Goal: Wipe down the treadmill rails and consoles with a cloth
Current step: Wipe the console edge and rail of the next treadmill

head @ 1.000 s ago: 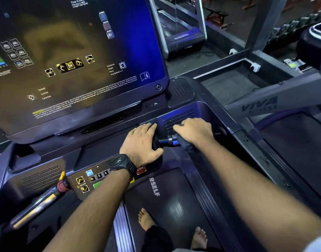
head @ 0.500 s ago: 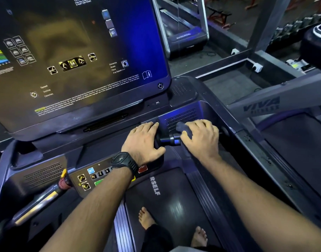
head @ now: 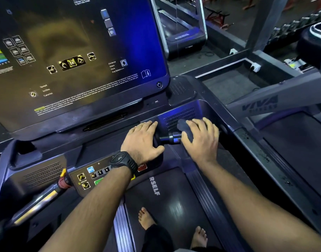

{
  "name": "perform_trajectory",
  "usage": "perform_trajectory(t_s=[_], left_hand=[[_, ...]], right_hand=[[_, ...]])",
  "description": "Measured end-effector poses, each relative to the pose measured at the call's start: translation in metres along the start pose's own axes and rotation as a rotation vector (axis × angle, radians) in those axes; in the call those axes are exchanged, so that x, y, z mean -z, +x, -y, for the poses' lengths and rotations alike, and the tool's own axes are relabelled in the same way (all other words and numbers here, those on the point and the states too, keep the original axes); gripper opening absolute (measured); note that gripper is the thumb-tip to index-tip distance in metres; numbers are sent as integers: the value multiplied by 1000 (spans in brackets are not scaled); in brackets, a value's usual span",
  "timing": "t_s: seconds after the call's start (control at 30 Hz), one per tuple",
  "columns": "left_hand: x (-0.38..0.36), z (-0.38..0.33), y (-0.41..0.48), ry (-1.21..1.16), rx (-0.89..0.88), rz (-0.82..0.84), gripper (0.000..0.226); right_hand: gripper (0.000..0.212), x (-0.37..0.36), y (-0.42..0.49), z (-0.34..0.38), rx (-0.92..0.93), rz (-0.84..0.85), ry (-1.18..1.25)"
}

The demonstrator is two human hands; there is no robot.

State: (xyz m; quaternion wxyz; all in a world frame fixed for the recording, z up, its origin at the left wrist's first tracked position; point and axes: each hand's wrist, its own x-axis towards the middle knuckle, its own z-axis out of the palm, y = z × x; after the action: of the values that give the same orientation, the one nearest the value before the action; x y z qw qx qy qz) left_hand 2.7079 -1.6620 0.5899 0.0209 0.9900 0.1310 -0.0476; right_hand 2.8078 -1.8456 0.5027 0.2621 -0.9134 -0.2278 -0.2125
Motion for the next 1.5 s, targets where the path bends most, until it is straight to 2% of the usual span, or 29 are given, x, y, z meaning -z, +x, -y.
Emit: perform_trajectory(t_s=[0.1, 0.23, 0.37, 0.5, 0.67, 0.83, 1.0, 1.07, 1.17, 1.2, 1.3, 1.33, 1.4, 1.47, 1.5], left_hand=[[-1, -2, 1, 1, 1, -11, 96], [1, -1, 2, 13, 2, -7, 95], [0, -1, 1, 27, -1, -9, 95], [1, -2, 4, 30, -4, -10, 94], [0, -2, 1, 29, -1, -13, 94], [1, 0, 4, 49, -6, -18, 101], [-2, -1, 1, 40, -8, -24, 100], [0, -1, 2, 37, -7, -30, 100], [1, 0, 3, 43, -7, -23, 101], [0, 0, 2, 42, -6, -23, 101], [-2, -1, 2, 29, -3, -21, 101], [-1, -2, 2, 25, -3, -21, 101], [1, -2, 4, 22, -1, -26, 101], [1, -2, 2, 25, -1, -20, 101], [0, -2, 1, 24, 2, -19, 101]], right_hand=[[48, -6, -17, -3, 6, -72, -15], [40, 0, 20, -10, 66, -47, 39], [47, -9, -17, -1, -13, -105, -15], [39, -3, 19, -3, 19, -58, 11], [47, -13, -25, -4, -13, -134, -25], [36, 1, 22, -8, 1, -32, 31], [45, -3, -16, -4, -80, -16, -18], [39, 7, 13, -8, -30, 81, -12], [49, 18, 49, -8, -38, 342, -120], [49, 19, 45, -6, -56, 350, -123], [39, 20, 20, -6, -89, 217, -89], [41, 24, 24, -6, -90, 253, -103], [45, 26, 53, -6, -70, 436, -135], [46, 25, 71, -4, -142, 604, -138], [47, 25, 68, -3, -150, 609, -145]])
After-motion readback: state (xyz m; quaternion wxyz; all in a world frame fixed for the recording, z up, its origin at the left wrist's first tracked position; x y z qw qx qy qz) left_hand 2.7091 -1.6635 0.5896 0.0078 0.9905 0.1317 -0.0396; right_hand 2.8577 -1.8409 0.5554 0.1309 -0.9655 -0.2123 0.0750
